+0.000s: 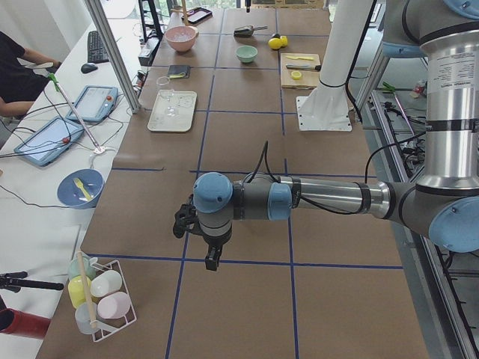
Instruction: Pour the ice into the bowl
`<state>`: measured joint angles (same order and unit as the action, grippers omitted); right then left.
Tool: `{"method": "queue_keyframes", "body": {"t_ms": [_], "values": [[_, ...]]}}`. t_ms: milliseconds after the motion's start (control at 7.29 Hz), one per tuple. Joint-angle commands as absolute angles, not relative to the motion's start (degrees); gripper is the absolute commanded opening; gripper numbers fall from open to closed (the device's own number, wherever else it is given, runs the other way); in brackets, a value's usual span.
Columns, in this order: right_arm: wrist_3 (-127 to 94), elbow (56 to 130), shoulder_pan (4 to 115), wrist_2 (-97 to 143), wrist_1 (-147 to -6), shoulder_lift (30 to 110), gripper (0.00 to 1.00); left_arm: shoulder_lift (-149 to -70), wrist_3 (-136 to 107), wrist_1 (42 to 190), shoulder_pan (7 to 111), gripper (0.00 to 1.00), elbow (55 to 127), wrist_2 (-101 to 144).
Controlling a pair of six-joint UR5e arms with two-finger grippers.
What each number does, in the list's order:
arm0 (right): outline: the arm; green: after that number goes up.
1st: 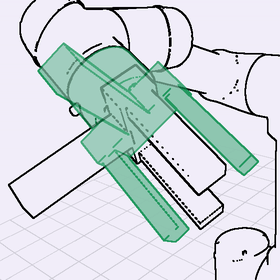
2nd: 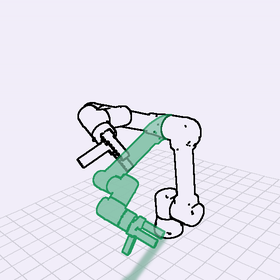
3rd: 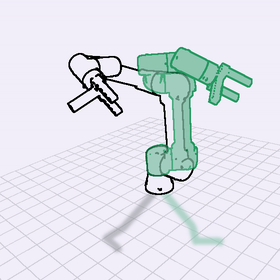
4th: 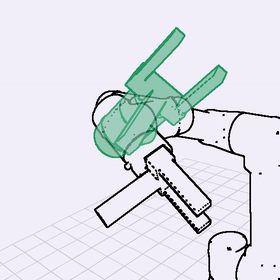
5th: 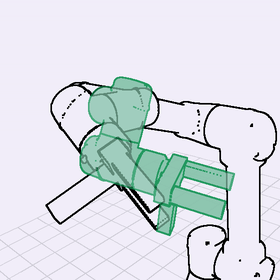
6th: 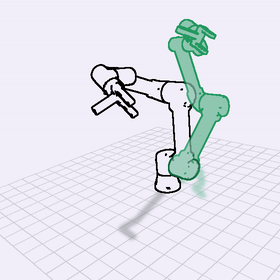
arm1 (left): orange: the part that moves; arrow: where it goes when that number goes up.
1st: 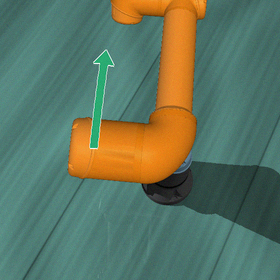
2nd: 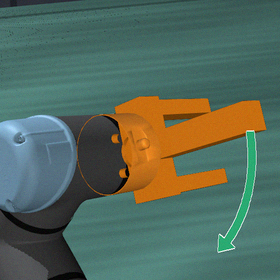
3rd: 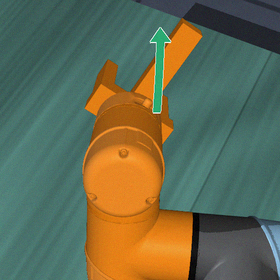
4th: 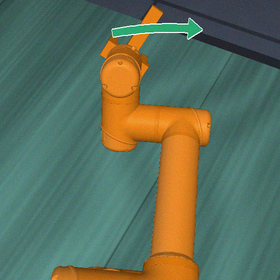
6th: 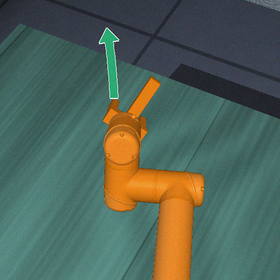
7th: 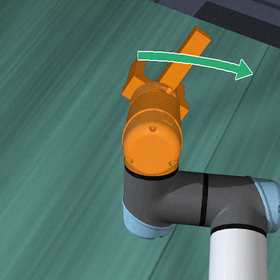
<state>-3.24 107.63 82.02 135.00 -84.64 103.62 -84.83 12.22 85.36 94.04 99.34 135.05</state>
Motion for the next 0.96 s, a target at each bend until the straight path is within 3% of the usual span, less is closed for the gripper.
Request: {"method": "queue_keyframes", "body": {"t_ms": [0,824], "values": [[3.82,107.93,82.17,132.99,-86.30,103.80,1.00,-84.81,12.22,85.43,94.04,1.00,99.32,135.09],[3.52,108.46,83.58,133.77,-92.55,101.25,1.00,-84.81,11.87,85.08,94.04,1.00,99.23,135.09]]}}
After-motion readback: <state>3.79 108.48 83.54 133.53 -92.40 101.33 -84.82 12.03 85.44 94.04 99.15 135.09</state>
